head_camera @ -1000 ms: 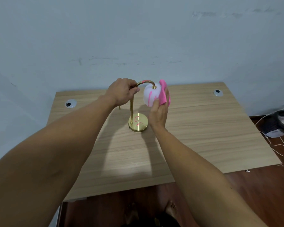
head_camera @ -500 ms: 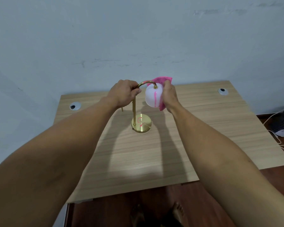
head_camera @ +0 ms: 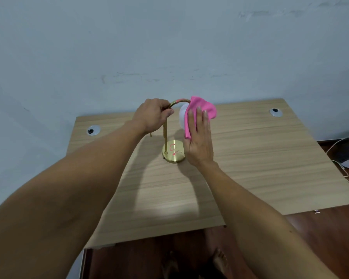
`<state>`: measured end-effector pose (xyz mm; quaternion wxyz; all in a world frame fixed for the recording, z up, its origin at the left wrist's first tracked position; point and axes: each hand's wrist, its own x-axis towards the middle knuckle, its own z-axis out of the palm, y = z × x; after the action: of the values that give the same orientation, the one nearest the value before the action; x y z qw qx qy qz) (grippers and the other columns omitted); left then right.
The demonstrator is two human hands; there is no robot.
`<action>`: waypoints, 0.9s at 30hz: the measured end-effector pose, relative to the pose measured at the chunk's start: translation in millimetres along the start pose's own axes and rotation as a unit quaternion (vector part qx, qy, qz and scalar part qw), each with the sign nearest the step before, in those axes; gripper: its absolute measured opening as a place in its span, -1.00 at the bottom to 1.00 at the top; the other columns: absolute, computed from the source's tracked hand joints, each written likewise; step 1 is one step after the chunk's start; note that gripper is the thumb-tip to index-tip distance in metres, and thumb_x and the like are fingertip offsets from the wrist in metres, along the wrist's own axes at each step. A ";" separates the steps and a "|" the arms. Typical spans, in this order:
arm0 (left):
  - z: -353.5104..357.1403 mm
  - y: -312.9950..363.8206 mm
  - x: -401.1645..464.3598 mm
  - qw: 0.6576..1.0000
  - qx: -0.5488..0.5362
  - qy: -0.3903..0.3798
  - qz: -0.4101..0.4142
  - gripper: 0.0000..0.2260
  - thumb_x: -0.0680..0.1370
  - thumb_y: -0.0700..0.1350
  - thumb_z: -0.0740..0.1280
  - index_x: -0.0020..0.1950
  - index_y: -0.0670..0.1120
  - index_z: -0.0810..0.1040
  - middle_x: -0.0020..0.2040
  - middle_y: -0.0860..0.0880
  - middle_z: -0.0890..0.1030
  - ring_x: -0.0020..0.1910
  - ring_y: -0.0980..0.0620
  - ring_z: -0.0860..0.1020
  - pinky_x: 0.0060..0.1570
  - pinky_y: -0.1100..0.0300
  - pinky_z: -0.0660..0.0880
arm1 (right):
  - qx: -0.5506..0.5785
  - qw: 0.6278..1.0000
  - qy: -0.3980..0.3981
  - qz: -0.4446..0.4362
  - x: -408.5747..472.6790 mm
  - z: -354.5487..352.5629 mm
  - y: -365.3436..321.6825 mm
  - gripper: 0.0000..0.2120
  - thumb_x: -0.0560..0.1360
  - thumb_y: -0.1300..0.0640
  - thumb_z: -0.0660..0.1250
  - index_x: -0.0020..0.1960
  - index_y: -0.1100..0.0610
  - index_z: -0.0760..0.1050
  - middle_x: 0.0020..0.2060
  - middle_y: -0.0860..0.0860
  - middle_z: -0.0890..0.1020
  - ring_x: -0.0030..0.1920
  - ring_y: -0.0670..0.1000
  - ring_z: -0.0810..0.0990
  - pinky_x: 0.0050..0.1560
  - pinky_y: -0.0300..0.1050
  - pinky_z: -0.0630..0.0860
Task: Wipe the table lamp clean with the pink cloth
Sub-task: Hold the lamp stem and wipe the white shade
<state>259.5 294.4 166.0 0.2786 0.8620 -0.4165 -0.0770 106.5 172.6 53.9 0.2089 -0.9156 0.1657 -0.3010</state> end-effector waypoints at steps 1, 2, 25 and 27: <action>0.1 0.2 0.4 1.000 -0.002 -0.001 0.001 -0.75 0.62 0.01 0.32 -0.16 -0.11 0.58 -0.25 -0.15 0.64 -0.18 -0.21 0.59 -0.11 -0.07 0.55 | -0.041 0.999 -0.019 -0.019 -6.0 0.0 4.8 -0.24 0.50 0.10 0.11 0.68 0.19 0.04 0.68 0.18 0.00 0.67 0.23 -0.12 0.61 0.34 -0.02; 0.0 0.2 0.8 1.000 -0.002 -0.002 0.002 -0.75 0.63 0.01 0.32 -0.16 -0.12 0.58 -0.24 -0.15 0.65 -0.18 -0.21 0.59 -0.11 -0.08 0.55 | -0.078 0.996 -0.035 -0.039 -11.4 -1.1 9.1 -0.23 0.49 0.08 0.12 0.68 0.17 0.04 0.68 0.15 0.01 0.67 0.22 -0.12 0.61 0.35 0.00; -1.3 -2.3 3.5 1.000 -0.012 -0.017 0.011 -0.79 0.61 -0.03 0.35 -0.12 -0.14 0.63 -0.23 -0.15 0.67 -0.17 -0.18 0.60 -0.11 0.01 0.51 | -0.185 0.955 -0.108 -0.204 -21.9 -14.6 41.6 -0.31 0.60 0.04 0.21 0.65 0.26 0.11 0.66 0.13 0.13 0.67 0.19 0.04 0.63 0.23 0.08; -1.2 -2.7 3.8 1.000 -0.015 -0.015 0.012 -0.78 0.61 -0.03 0.35 -0.13 -0.14 0.63 -0.23 -0.16 0.67 -0.17 -0.18 0.60 -0.11 0.00 0.51 | -0.188 0.951 -0.131 -0.209 -32.2 -17.5 55.6 -0.31 0.62 0.01 0.18 0.65 0.26 0.10 0.66 0.12 0.11 0.67 0.18 0.03 0.64 0.18 0.07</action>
<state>264.2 293.4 166.0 0.2863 0.8515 -0.4295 -0.0926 61.2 133.7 24.4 -0.0151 -0.9838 -0.0045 -0.1783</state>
